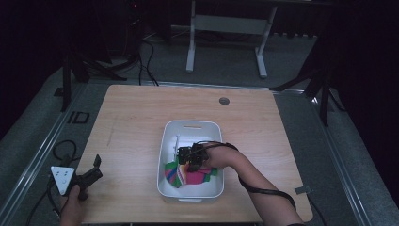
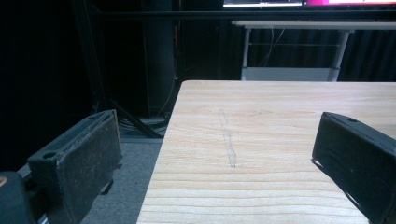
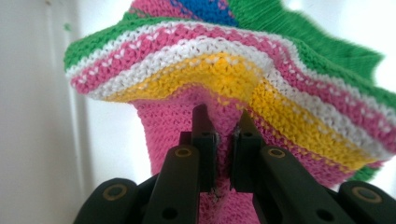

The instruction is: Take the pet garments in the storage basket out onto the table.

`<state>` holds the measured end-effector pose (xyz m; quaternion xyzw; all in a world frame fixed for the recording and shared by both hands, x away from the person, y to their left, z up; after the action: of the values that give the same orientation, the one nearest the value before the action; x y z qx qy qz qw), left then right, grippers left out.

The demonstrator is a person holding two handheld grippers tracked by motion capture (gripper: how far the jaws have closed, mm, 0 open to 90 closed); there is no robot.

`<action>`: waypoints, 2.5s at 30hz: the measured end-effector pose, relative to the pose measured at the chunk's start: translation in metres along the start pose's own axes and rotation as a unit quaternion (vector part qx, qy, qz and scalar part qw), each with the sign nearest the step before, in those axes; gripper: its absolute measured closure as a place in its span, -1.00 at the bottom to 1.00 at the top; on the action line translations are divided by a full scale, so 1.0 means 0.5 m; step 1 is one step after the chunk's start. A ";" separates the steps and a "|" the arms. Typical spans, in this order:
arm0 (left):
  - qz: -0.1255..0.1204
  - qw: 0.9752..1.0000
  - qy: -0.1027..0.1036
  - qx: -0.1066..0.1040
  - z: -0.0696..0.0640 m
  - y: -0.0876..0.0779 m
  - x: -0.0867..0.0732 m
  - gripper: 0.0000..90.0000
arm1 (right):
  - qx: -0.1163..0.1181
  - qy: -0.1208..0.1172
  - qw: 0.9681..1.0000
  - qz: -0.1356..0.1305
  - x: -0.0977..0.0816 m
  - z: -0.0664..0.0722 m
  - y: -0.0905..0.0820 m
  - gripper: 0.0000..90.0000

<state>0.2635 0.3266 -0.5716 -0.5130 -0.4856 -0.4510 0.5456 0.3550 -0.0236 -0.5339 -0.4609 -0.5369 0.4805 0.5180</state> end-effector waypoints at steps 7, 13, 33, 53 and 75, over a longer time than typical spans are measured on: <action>0.001 1.000 0.001 0.001 0.000 0.000 0.000 -0.96 | -0.001 0.000 1.000 -0.029 -0.002 0.005 -0.070 0.85; 0.001 1.000 0.002 0.001 0.000 0.000 0.000 -0.96 | -0.012 -0.007 0.999 -0.050 0.003 0.005 -0.128 0.85; 0.001 1.000 0.002 0.002 -0.001 0.000 0.000 -0.96 | -0.060 -0.029 0.994 -0.090 0.019 0.011 -0.333 0.85; 0.001 1.000 0.003 0.003 -0.001 0.000 0.000 -0.96 | -0.110 0.037 0.987 -0.108 -0.135 -0.013 -0.452 0.85; 0.001 1.000 0.003 0.002 -0.001 0.001 0.000 -0.96 | -0.114 0.137 0.979 -0.099 -0.359 -0.039 -0.404 0.84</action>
<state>0.2639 0.3260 -0.5715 -0.5111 -0.4842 -0.4510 0.5486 0.3818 -0.2238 -0.3537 -0.5230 -0.5553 0.2941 0.5759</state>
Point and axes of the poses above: each handheld gripper's, and its own axes: y roughly forward along the jaws, x roughly out of its top, z roughly to its left, the point moved 4 cm from there along y, roughly forward along the jaws, and after that the axes turned 1 degree about z, right-handed, at the moved point
